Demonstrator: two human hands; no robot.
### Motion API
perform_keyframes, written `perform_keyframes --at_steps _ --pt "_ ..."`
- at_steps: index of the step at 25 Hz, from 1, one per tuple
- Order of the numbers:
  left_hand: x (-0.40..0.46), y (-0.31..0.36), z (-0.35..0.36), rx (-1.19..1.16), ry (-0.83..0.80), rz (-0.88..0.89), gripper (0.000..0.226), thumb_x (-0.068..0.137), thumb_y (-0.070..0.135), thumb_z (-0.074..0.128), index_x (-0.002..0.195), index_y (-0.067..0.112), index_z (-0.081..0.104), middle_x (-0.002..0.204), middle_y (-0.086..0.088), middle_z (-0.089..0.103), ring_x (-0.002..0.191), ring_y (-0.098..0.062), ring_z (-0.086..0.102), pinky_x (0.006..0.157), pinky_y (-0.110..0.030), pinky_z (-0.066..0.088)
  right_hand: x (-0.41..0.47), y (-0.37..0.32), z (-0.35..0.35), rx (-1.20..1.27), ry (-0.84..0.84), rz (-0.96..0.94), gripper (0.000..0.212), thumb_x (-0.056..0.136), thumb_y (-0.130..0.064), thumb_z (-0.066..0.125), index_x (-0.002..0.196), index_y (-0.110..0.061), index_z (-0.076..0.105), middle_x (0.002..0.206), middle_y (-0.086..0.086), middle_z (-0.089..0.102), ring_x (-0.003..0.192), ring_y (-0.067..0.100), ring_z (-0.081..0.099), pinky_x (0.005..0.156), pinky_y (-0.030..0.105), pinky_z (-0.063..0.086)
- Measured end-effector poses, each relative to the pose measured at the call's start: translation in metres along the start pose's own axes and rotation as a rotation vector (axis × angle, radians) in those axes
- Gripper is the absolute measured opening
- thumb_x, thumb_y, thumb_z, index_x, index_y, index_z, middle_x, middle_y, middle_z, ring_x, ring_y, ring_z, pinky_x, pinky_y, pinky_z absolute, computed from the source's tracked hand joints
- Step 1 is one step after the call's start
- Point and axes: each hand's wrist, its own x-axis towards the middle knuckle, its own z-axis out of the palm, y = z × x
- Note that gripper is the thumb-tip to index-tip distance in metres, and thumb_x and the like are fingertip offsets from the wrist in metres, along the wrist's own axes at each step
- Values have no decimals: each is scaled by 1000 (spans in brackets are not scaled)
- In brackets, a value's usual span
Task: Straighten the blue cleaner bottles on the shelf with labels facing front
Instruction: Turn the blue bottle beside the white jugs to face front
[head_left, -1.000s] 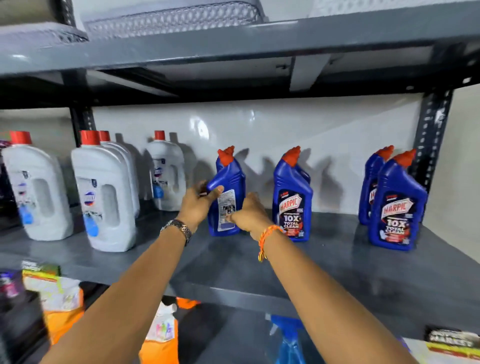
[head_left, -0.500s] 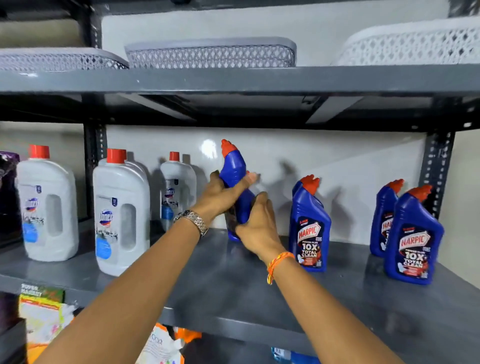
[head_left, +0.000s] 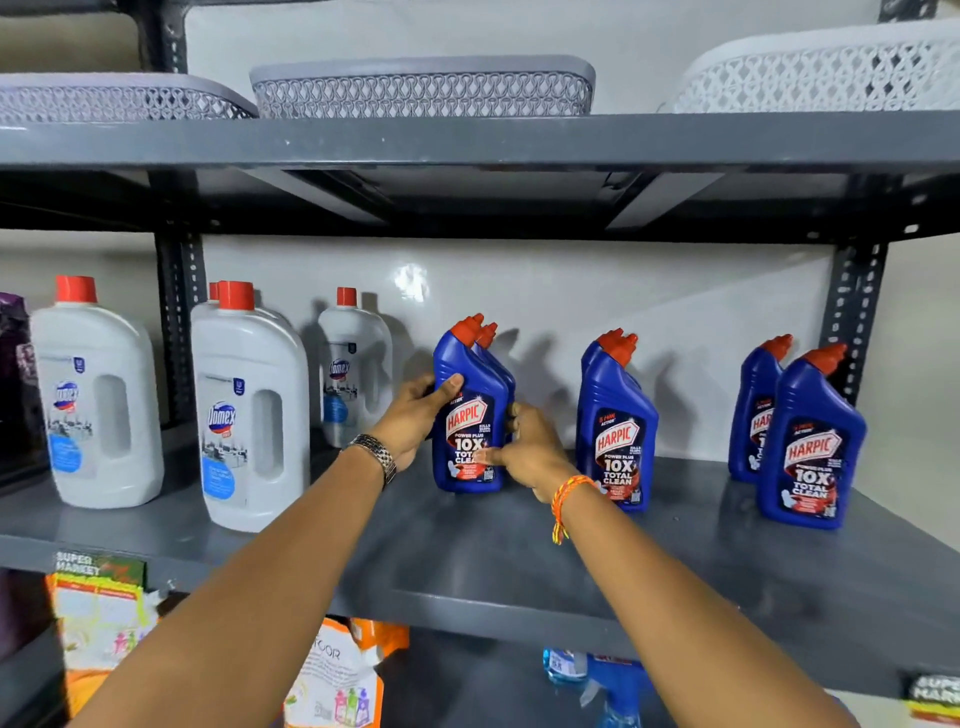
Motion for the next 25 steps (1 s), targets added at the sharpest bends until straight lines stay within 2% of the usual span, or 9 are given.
perform_keyframes --at_steps 3,7,11,13,15,17,20,22,25 --pt "-2 -12 0 4 -2 -46 20 97 27 62 109 13 68 87 2 79 79 -16 72 60 -25 58 -2 13 6 -32 29 33 57 66 1 89 115 -8 63 116 11 74 104 29 73 90 46 62" --pt "-6 -15 -11 178 -136 -98 20 97 19 63 117 22 62 104 3 77 92 -14 74 69 -27 61 2 16 6 -26 -35 64 50 75 -3 83 117 -13 58 121 10 71 111 29 70 96 48 60" --pt "-18 -16 -11 415 -103 -130 46 94 6 65 136 10 48 131 -15 66 121 -35 64 98 -56 55 0 14 5 100 -121 72 43 92 -10 70 132 -4 56 134 17 68 123 35 65 106 55 53" --pt "-29 -12 -9 440 -85 -119 47 95 7 64 138 6 47 134 -20 64 124 -39 62 101 -60 52 -11 13 5 73 -118 40 44 94 -14 68 134 -4 56 135 17 67 123 34 65 106 54 53" --pt "-45 -11 -13 395 -119 -106 41 94 8 65 133 8 51 125 -17 68 118 -35 66 99 -55 56 -28 13 2 88 -112 29 41 92 -16 71 130 -5 59 132 16 69 120 32 68 103 53 55" --pt "-66 -13 -19 346 -148 -64 36 94 9 66 127 17 55 115 -8 71 110 -28 69 90 -42 62 -49 15 -1 151 -129 22 37 89 -19 75 124 -12 63 127 11 73 114 26 71 97 47 59" --pt "-96 -13 -25 335 -145 17 35 93 15 68 126 23 59 116 -3 74 106 -18 74 82 -32 63 -79 15 -7 118 -133 -56 31 86 -25 78 114 -21 65 118 3 76 103 15 74 86 35 63" --pt "-107 -12 -25 315 -138 28 35 93 16 67 127 22 60 114 -1 75 103 -13 74 77 -27 62 -93 11 -7 30 -101 -106 40 86 -29 77 121 -14 64 119 4 76 105 18 74 88 39 63" --pt "-114 -9 -23 315 -118 0 40 93 17 67 132 18 58 118 -5 74 108 -19 73 79 -29 63 -102 5 -8 -8 -96 -113 48 88 -29 75 129 -9 60 126 8 73 111 23 72 94 45 62"
